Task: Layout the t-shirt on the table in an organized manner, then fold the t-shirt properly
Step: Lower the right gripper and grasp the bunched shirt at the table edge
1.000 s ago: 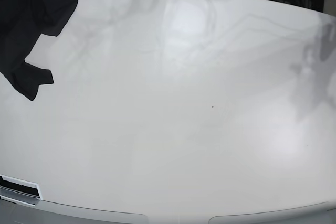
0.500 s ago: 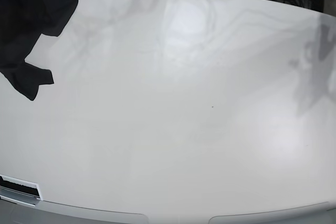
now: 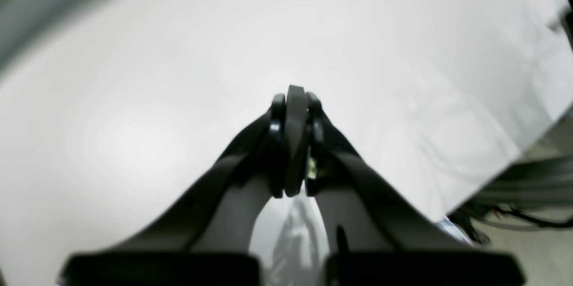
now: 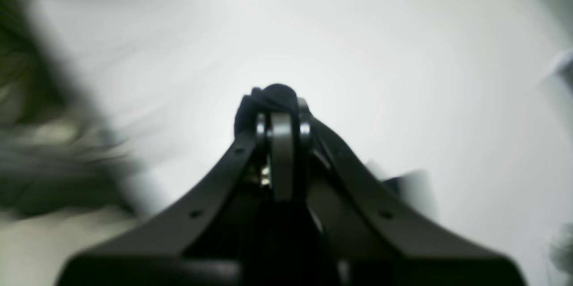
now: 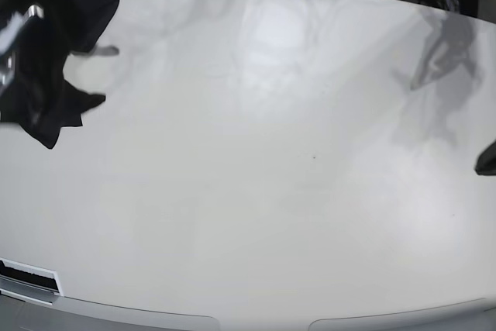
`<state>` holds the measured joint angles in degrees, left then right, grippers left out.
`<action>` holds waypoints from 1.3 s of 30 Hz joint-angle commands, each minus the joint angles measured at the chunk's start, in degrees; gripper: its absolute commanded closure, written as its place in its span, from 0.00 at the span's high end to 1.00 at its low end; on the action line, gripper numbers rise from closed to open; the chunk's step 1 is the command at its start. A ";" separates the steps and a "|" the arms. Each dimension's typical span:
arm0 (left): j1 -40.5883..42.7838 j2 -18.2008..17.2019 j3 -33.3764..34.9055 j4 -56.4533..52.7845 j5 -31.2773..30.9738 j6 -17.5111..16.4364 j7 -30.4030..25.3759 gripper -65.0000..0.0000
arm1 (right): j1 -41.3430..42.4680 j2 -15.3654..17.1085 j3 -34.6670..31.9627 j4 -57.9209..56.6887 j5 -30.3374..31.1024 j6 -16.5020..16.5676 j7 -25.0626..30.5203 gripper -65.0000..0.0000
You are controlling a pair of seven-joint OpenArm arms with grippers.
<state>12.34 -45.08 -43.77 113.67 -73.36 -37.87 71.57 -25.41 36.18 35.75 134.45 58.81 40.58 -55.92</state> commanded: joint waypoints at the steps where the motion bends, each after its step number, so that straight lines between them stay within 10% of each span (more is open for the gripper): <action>1: -0.46 -0.79 0.76 0.37 0.22 -0.44 -2.05 0.00 | 3.93 1.42 -1.64 0.55 -4.68 -0.58 6.43 0.00; 5: -0.46 0.66 5.79 -0.63 3.58 -1.60 -2.82 0.00 | 19.69 1.62 -12.00 -1.75 -21.53 -5.75 14.56 0.00; 16: -0.48 1.44 9.75 -6.73 5.84 -1.07 -5.01 0.00 | 59.45 1.57 -34.05 -50.21 -34.47 -14.23 16.26 0.02; 21: -0.63 1.44 9.75 -6.93 5.40 -0.92 -5.60 0.00 | 71.93 1.33 -35.36 -67.82 -34.88 -16.28 15.80 0.53; 26: -0.63 1.46 9.75 -6.93 5.42 -0.92 -5.62 0.00 | 79.23 1.77 -35.34 -73.59 -33.38 -18.53 9.97 0.64; 33: -0.61 1.44 9.75 -6.93 5.46 -0.94 -5.57 0.00 | 81.59 2.64 -35.34 -73.55 -20.48 -4.70 3.65 0.64; 39: -0.63 1.44 9.75 -6.93 5.40 -0.92 -6.78 0.00 | 80.32 1.55 -35.39 -73.55 -33.35 -14.64 3.85 0.64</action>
<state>12.36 -42.37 -33.43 106.08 -66.96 -38.63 66.43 52.69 37.19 0.10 60.03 24.73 25.85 -53.47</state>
